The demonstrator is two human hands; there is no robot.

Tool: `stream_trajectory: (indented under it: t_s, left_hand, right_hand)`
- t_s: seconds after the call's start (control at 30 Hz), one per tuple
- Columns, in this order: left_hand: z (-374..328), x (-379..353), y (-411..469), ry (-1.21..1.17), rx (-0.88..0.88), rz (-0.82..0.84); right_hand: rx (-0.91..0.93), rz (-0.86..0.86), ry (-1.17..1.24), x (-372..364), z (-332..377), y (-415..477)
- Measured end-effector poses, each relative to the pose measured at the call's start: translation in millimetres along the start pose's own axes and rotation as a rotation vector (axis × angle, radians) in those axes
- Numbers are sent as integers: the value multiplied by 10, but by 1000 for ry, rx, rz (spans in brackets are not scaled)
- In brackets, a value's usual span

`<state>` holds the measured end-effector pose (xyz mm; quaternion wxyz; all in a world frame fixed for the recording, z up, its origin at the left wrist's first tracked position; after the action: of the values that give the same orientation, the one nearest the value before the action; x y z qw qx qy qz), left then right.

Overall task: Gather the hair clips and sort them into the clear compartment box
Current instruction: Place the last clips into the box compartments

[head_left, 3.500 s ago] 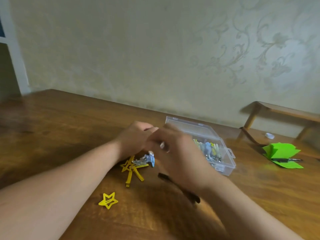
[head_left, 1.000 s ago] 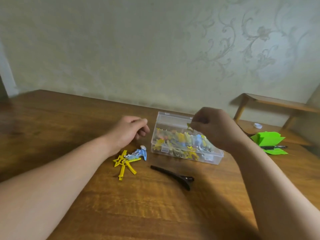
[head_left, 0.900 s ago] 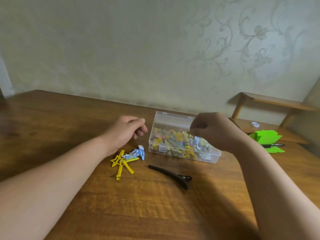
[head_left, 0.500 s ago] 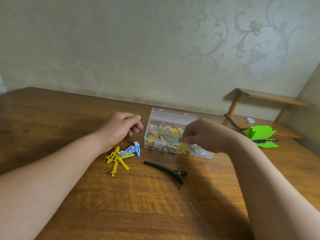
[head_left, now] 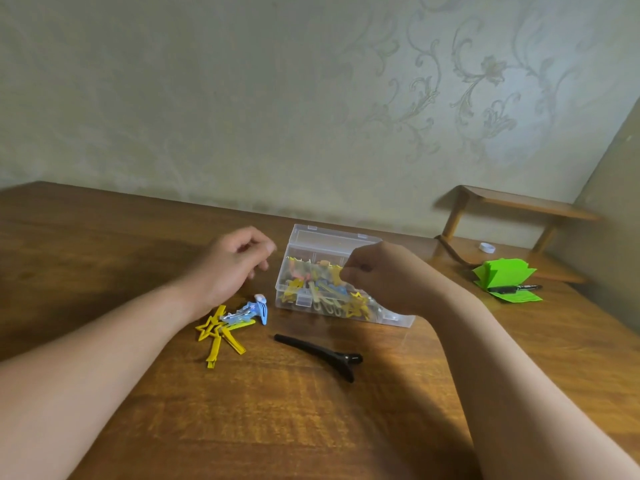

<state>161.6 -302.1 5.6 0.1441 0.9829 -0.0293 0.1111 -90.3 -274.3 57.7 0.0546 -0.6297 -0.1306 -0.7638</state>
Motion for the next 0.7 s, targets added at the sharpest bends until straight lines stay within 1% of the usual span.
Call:
stream_trajectory:
  t_s: [0.1,0.2,0.43,0.5,0.57,0.7]
  left_hand:
    - [-76,-48,-66,105,-62,85]
    - [-83,-75,-82,179,-99,132]
    - [-92,-89,-69,207,-102,142]
    - [-72,-84,-54,179,-98,136]
    - [-40,-48,-31,82,-76,104]
    - [48,117,45,-179,15,-108]
  right_hand:
    - [0,-17,8,-33,64,7]
    - [13,-54,0,-30,149,-5]
    - [70,-160,32,-35,326,-21]
    - [104,-190,43,-44,399,-26]
    - [142,-218,42,-63,499,-45]
    - [311,-302,21,-192,788,-101]
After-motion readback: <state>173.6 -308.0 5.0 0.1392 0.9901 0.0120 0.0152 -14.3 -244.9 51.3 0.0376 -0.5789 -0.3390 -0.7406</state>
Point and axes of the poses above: each hand's wrist, its own y-axis towards the middle knuckle, its own x-axis out of the back of the hand, z = x × y, the point moved 5 cm from there along y, towards the middle knuckle, and after that the axes turned 8 degrees about -y, right-handed, at the moved point
